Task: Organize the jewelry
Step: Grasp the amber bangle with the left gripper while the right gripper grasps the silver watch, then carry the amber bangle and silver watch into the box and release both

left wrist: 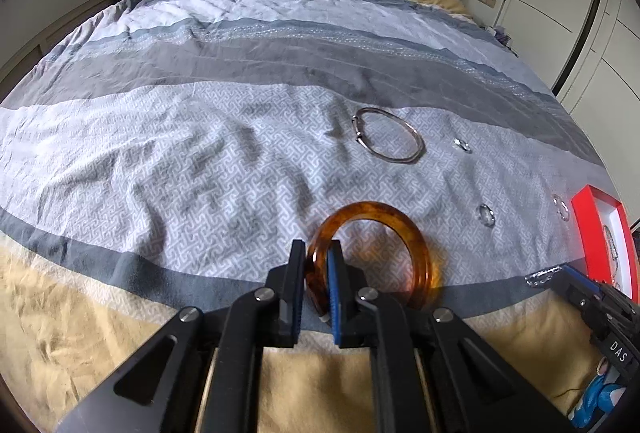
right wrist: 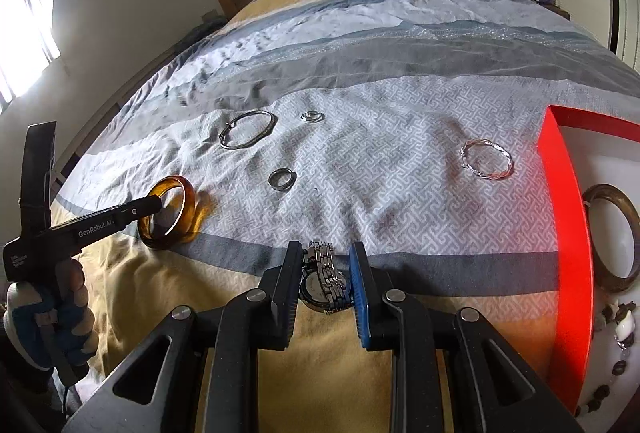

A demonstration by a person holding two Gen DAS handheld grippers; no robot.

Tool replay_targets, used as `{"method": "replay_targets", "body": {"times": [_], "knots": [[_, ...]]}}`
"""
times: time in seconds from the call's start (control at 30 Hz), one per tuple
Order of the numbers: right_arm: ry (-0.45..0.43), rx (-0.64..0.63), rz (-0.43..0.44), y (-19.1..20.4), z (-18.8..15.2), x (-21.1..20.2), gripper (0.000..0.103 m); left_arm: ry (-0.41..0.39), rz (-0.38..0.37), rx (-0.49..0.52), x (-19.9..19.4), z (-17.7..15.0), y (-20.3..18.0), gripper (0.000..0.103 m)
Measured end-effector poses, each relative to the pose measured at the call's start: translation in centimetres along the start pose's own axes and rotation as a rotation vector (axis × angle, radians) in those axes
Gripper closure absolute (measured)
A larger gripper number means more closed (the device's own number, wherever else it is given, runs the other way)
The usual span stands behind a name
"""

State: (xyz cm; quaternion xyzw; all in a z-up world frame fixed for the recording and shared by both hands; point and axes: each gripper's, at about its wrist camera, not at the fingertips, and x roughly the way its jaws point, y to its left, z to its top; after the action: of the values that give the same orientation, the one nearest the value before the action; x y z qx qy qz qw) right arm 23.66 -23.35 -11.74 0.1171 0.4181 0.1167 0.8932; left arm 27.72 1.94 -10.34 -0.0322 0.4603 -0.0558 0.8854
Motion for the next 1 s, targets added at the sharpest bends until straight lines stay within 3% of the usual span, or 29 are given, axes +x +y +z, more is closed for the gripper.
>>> {"method": "replay_targets", "body": {"times": [0.5,0.77,1.0], "knots": [[-0.122,-0.007,-0.013,1.1,0.8,-9.0,0.079,-0.057,-0.054,0.036,-6.3,0.4,-3.3,0.093],[-0.187,0.013,-0.087,-3.0,0.5,-14.9,0.079,-0.069,-0.144,0.105,-8.1,0.2,-10.5,0.093],[-0.204,0.071,-0.185,-10.0,-0.8,-18.1,0.079,-0.054,-0.235,0.222,-7.9,-0.4,-19.5,0.093]]}}
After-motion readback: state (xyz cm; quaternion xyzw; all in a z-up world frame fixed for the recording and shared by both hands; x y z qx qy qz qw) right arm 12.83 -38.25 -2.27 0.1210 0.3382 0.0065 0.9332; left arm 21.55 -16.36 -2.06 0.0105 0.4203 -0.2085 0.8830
